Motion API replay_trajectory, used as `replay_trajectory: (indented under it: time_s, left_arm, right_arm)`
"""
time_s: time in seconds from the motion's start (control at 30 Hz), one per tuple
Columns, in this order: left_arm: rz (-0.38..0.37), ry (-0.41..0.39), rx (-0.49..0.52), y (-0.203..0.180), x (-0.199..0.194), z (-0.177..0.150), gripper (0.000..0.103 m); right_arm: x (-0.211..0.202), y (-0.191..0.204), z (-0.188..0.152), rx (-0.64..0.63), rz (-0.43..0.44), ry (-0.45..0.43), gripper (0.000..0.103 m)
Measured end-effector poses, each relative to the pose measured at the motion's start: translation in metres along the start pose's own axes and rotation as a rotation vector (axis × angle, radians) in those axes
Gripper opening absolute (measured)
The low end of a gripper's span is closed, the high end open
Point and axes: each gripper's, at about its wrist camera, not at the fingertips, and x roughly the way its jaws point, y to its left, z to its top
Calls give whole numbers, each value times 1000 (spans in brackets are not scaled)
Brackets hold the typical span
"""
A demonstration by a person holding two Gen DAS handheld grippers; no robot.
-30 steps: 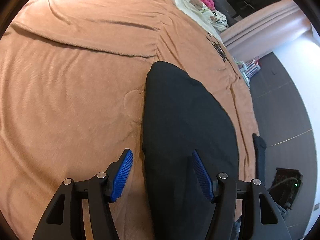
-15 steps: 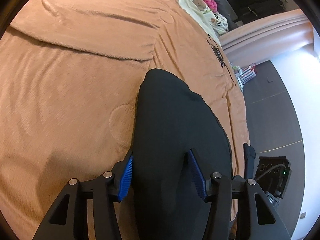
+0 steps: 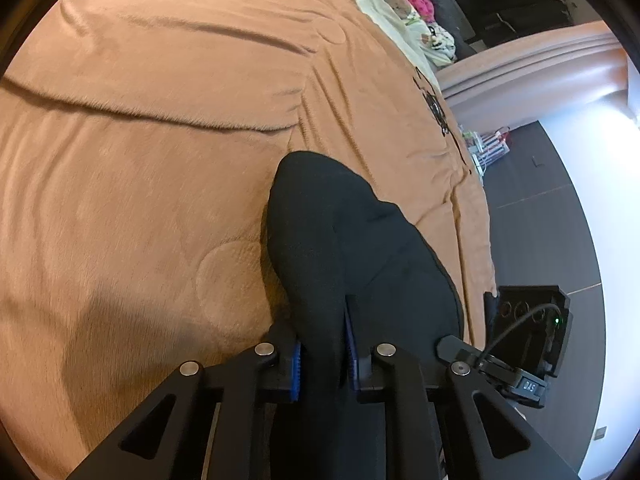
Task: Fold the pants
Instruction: 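Lift the folded shorts with both grippers and carry them toward the clothes stack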
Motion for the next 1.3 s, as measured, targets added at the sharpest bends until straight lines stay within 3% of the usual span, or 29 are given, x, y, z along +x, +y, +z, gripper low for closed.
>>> replay_trajectory:
  time_s: [0.2,0.23,0.27,0.37,0.47,0.57,0.87,1.3]
  left_arm:
    - [9,6,-15,4,2,0,23]
    - [13,8,-17,4,2,0,24]
    - [13,9,-20,5,3,0,24]
    - [4,4,-22,5,6,2,23]
    - [5,-14,8,-2,1,0,15]
    - [1,-37,38,-12,-10,-2,12]
    - [-27,-134,125,-48,-56,-10,11]
    - [-62,-264,237,-101,-129,-29,10]
  right_arm:
    - [12,1,12,-32,-2,22,64]
    - [14,3,14,-36,-7,21,58]
    - [15,3,15,-41,-18,21,45]
    - [10,5,14,-37,-17,8,26]
    - [0,19,9,-97,-41,-35,19]
    - [-9,34,2,-146,-72,-65,17]
    - [-41,71,-14,-209,-60,-179,15]
    - [-86,145,-64,-358,-89,-385,14]
